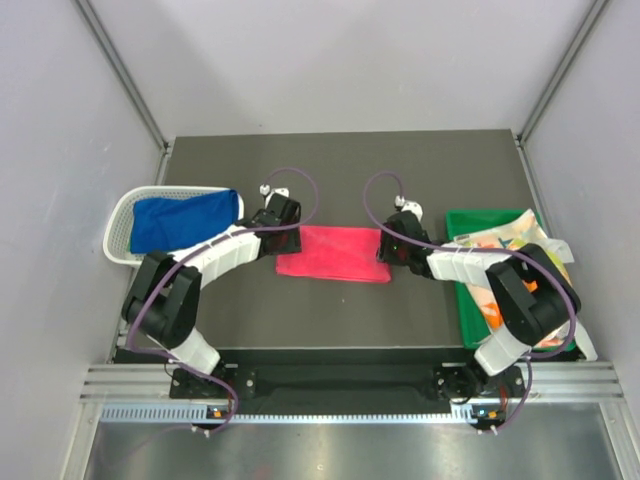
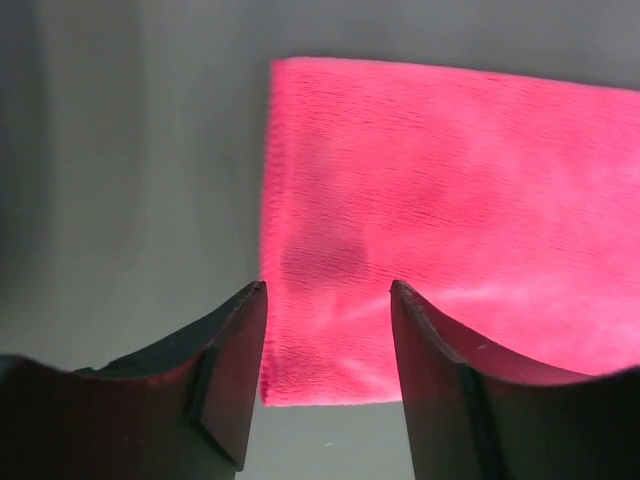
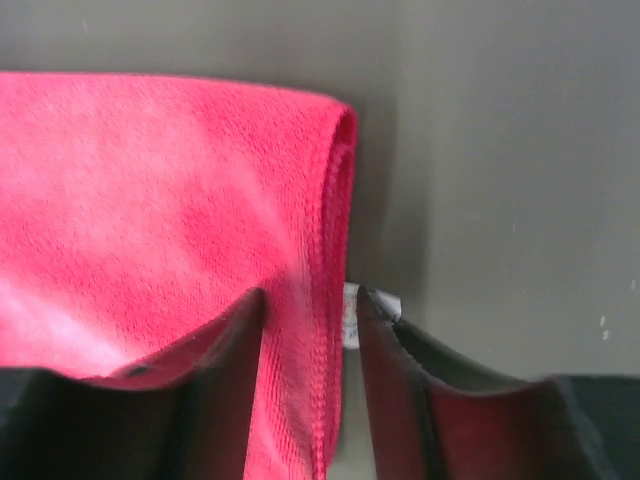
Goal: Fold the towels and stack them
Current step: Fold the towel, then neatly place the folded towel into the bin
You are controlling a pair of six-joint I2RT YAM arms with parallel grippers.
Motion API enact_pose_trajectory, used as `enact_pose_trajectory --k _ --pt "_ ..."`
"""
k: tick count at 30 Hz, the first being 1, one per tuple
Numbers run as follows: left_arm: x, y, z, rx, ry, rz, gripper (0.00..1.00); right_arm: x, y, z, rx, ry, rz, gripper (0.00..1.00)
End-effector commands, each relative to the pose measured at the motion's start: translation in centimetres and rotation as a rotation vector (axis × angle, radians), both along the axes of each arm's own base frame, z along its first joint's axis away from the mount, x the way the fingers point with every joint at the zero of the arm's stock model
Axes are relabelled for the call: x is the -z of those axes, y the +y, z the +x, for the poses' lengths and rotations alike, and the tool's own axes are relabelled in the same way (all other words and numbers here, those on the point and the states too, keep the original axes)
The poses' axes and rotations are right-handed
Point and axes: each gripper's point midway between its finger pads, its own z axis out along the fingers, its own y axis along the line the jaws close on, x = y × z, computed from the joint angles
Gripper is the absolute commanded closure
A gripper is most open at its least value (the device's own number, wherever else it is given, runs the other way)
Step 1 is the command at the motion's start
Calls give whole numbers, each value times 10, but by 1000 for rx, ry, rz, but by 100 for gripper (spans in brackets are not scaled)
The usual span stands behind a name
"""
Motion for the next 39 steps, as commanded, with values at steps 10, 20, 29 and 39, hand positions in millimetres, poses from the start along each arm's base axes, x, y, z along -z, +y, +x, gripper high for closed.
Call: enact_pose_trajectory --k 10,20,29,39 --pt "4 11 7 11 -2 -170 26 13 -43 20 88 16 -173 98" --pt "27 -11 4 72 115 -382 25 9 -56 28 106 19 -154 86" --pt "67 8 -27 -22 220 -254 28 -28 -68 28 142 -61 -153 57" --pt "106 0 -48 -71 315 -158 34 -79 -45 20 63 -166 -35 56"
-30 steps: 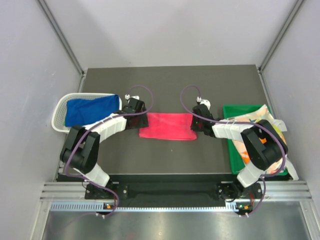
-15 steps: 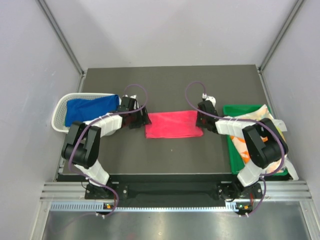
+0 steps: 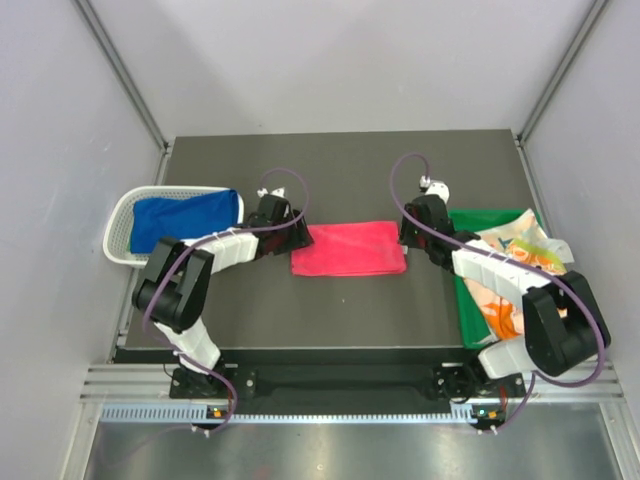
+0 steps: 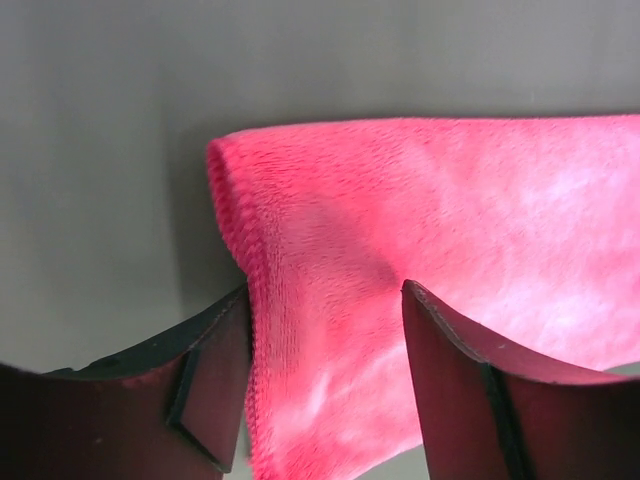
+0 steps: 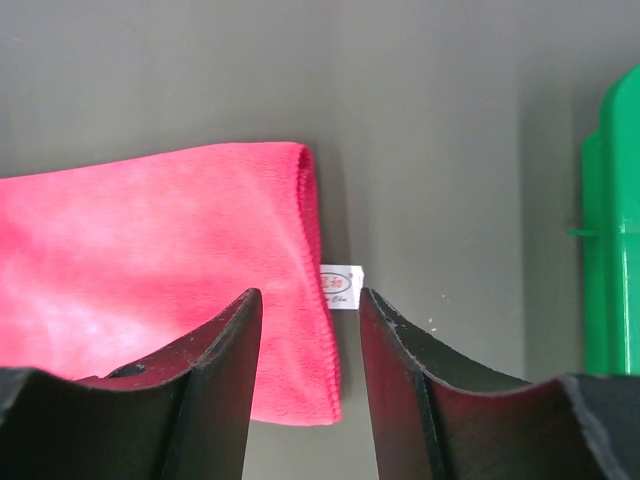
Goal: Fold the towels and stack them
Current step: Neatly place the folded towel into the bin
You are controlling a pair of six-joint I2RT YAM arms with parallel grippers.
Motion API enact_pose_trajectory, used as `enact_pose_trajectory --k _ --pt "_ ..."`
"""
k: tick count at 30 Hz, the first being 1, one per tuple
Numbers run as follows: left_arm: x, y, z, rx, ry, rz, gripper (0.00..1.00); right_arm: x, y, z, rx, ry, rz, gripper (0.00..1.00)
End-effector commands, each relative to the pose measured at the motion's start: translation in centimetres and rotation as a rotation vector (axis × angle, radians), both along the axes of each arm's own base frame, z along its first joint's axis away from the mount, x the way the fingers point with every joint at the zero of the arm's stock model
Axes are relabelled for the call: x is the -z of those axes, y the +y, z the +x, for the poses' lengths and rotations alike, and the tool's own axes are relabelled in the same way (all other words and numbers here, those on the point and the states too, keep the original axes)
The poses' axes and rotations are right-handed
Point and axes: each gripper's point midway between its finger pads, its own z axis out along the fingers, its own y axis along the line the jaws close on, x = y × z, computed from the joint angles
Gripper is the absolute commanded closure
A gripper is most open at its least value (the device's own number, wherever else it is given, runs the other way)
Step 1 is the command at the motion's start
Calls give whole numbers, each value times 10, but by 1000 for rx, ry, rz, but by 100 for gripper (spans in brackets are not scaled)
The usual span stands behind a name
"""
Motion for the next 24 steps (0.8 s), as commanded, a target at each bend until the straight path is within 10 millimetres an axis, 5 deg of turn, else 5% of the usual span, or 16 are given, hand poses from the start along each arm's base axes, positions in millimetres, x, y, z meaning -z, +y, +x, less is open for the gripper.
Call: enact_pose_trajectory --k 1,7,11,14,20,24 --pt "78 31 -68 -45 300 186 36 -15 8 -4 -40 -36 24 56" --pt "91 21 -69 -54 307 227 58 -19 19 -9 -77 -44 60 57" --pt "83 19 -64 -69 283 249 100 -23 26 -11 -105 -50 69 57" --pt "65 29 -54 -85 237 330 100 -27 31 -13 -130 -51 77 57" --pt "-7 50 -21 -152 57 595 100 -40 38 -18 -182 -71 80 58" --pt "-51 86 -12 -245 -9 808 100 -46 42 -23 -212 -78 97 58"
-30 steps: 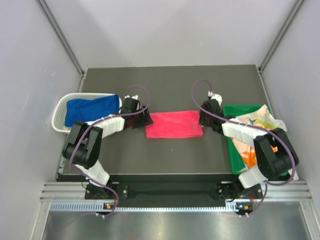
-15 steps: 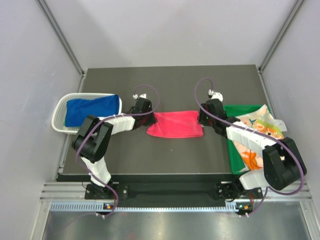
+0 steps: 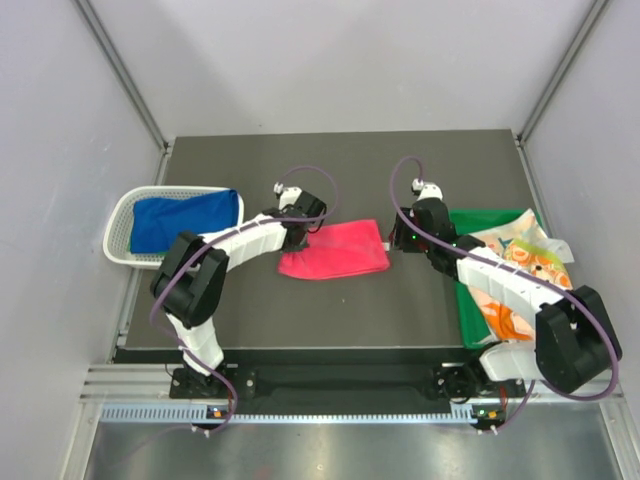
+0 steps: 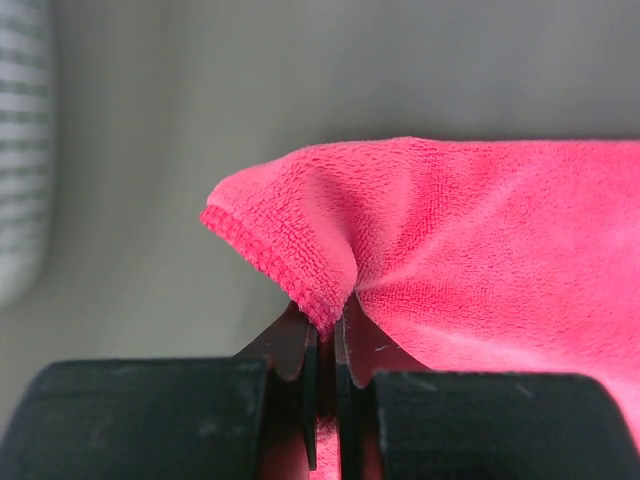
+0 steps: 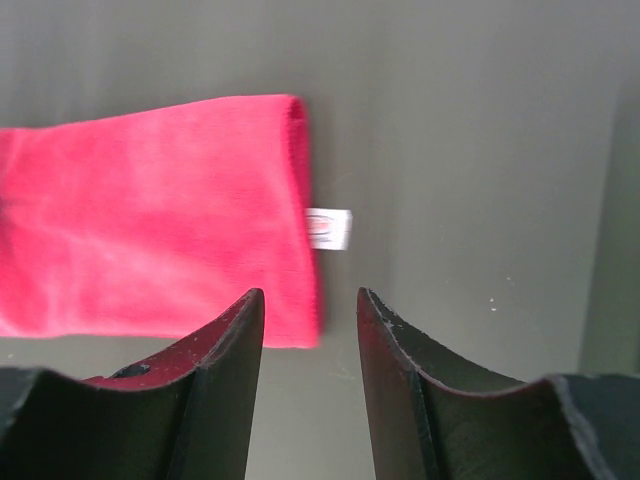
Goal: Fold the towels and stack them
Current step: Neatly place the folded towel into the bin
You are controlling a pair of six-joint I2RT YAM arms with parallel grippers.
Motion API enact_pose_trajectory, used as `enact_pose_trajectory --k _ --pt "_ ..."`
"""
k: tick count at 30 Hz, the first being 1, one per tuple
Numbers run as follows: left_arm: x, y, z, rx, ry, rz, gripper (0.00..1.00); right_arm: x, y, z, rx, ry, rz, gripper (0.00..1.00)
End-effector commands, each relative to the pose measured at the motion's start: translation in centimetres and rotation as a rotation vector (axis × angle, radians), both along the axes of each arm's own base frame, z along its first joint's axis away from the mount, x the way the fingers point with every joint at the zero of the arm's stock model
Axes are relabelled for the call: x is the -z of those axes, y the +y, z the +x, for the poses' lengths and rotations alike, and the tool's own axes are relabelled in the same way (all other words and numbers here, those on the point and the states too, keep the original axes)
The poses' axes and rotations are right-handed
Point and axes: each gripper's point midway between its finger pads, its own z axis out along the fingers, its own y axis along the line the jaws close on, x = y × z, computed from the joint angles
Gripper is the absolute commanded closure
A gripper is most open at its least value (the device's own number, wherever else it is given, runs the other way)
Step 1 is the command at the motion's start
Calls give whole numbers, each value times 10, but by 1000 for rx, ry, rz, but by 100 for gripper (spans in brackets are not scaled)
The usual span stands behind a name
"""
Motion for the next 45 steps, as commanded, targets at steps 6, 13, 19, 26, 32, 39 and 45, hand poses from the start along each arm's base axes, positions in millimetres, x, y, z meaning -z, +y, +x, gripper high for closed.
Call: enact_pose_trajectory --k 6,13,19,26,32,39,45 --pt "-100 92 2 -147 -110 494 100 -28 33 -14 -127 -59 78 59" --pt "-156 145 1 -244 -166 659 100 -30 59 -22 -201 -52 89 59" --pt "-178 193 1 -268 -224 625 100 -31 71 -26 -232 -50 92 60" --pt "-203 233 9 -271 -346 573 100 -32 79 -27 -257 -51 106 60" --pt "-197 262 22 -292 -365 553 100 -32 84 -27 -272 -51 109 60" --pt "-193 292 29 -363 -406 568 100 -33 84 -27 -276 -59 110 60" --pt "-189 315 35 -412 -443 559 100 -31 85 -29 -284 -57 110 60"
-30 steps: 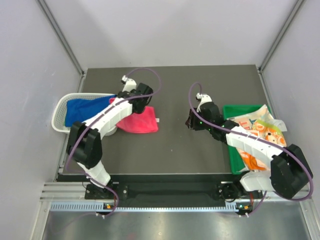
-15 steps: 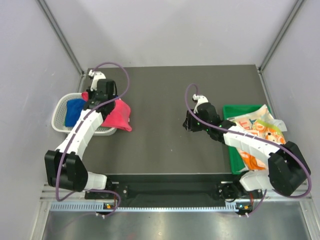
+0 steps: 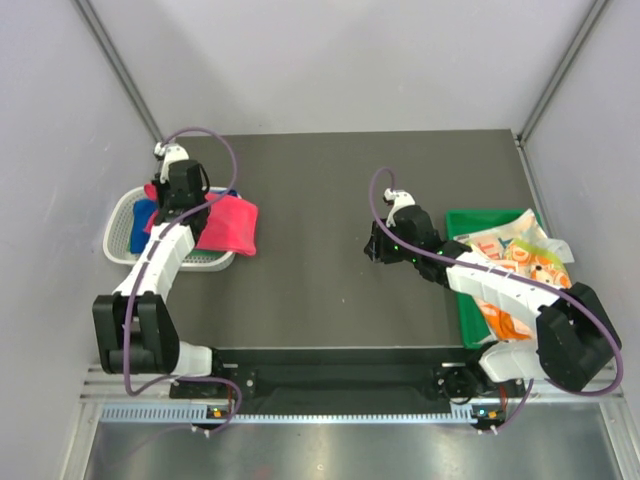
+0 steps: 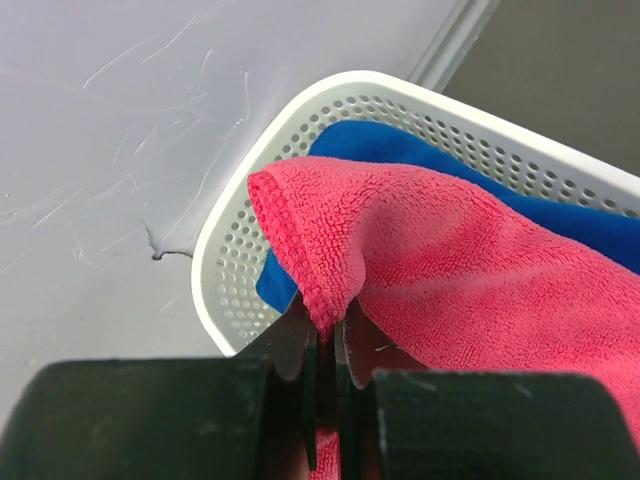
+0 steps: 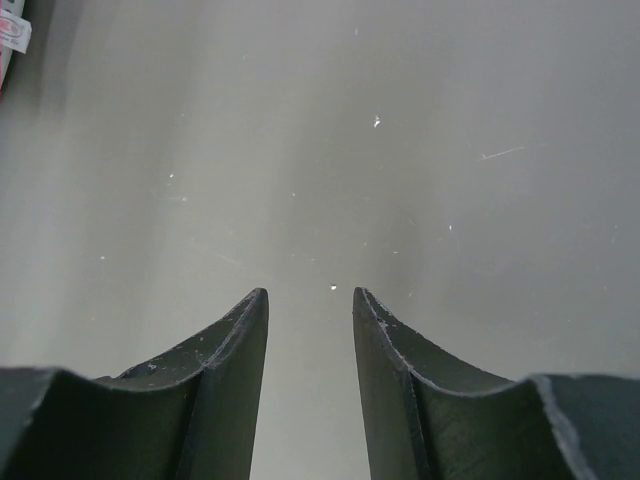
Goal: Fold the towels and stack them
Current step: Neatly place the folded towel into the bin
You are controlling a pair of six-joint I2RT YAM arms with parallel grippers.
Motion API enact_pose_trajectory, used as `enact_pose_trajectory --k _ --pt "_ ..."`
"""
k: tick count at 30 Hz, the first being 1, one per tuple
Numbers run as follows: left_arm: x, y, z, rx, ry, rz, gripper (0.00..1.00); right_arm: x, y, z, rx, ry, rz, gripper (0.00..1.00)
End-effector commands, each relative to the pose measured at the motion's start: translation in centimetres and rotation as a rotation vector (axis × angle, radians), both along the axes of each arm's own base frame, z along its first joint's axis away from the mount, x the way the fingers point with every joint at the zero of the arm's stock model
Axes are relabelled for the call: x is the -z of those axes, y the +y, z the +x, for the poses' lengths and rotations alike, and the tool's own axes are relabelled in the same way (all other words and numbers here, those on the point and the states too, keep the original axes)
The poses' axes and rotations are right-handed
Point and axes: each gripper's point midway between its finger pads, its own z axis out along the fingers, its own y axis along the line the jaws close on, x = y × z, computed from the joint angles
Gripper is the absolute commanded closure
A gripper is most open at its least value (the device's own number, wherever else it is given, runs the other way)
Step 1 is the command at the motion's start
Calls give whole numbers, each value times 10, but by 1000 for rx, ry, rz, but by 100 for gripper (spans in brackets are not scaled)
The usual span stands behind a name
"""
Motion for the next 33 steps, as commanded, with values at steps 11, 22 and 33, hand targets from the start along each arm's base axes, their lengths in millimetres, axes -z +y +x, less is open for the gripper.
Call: enact_pose_trajectory --k 11,22,33 --pt "-22 54 26 -87 -135 11 100 -28 16 7 -37 -77 45 60" --pt "2 64 34 -141 -95 -13 93 -20 17 7 -43 -65 35 61" --pt "7 69 26 -241 -150 -64 41 -23 18 7 -42 -76 33 59"
